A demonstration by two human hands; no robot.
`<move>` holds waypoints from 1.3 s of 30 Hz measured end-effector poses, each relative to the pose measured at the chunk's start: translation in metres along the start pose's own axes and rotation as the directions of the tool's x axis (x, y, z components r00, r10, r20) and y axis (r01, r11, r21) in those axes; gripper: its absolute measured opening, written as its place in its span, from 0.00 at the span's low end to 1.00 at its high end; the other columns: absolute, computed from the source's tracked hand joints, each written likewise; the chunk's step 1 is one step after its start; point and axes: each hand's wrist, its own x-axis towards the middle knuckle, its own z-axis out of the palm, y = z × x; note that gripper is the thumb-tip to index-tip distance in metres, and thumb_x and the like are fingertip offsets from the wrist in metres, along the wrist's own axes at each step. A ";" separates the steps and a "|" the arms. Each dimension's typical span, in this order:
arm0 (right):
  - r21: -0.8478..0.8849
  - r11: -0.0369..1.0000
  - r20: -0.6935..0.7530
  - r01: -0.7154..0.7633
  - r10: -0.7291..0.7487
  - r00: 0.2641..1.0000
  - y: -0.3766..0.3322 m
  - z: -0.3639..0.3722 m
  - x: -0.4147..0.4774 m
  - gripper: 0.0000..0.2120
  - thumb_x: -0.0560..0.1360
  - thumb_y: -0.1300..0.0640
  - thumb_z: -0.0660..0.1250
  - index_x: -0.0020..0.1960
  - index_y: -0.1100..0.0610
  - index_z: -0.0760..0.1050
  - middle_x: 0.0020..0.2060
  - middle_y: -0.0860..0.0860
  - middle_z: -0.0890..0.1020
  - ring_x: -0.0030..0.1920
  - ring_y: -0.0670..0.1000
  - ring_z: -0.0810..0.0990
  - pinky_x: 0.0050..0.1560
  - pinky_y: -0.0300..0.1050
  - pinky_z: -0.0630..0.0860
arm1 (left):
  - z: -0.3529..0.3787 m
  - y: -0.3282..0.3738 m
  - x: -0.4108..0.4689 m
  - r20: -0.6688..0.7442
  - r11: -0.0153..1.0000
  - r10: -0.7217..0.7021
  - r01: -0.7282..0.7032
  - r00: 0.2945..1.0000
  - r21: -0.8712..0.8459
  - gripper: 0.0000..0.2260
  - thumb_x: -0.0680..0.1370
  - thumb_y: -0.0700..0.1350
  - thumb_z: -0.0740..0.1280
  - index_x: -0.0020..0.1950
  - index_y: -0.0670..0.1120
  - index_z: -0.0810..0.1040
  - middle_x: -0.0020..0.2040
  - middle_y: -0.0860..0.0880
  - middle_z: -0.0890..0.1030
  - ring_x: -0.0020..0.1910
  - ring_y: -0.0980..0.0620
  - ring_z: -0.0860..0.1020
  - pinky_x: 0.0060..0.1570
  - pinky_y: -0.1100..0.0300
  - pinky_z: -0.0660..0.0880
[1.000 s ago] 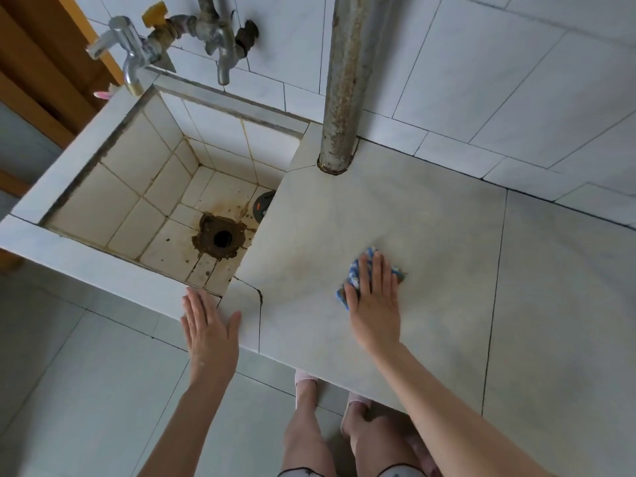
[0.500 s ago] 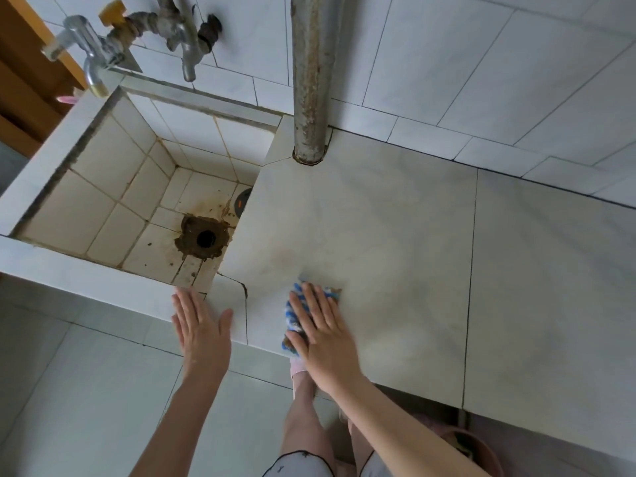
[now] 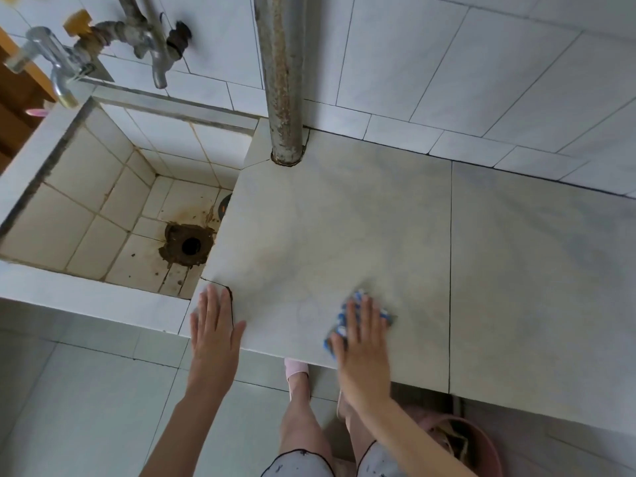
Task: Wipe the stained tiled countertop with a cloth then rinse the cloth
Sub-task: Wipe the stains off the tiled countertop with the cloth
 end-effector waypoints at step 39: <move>0.188 0.943 -0.129 0.276 -0.255 0.958 -0.077 -0.018 0.085 0.28 0.76 0.45 0.52 0.73 0.54 0.65 0.73 0.56 0.65 0.74 0.55 0.61 0.71 0.49 0.55 | -0.011 0.030 0.033 -0.005 0.991 -0.058 0.057 0.998 -0.118 0.25 0.81 0.45 0.52 0.76 0.43 0.48 0.77 0.48 0.46 0.74 0.56 0.42 0.73 0.57 0.44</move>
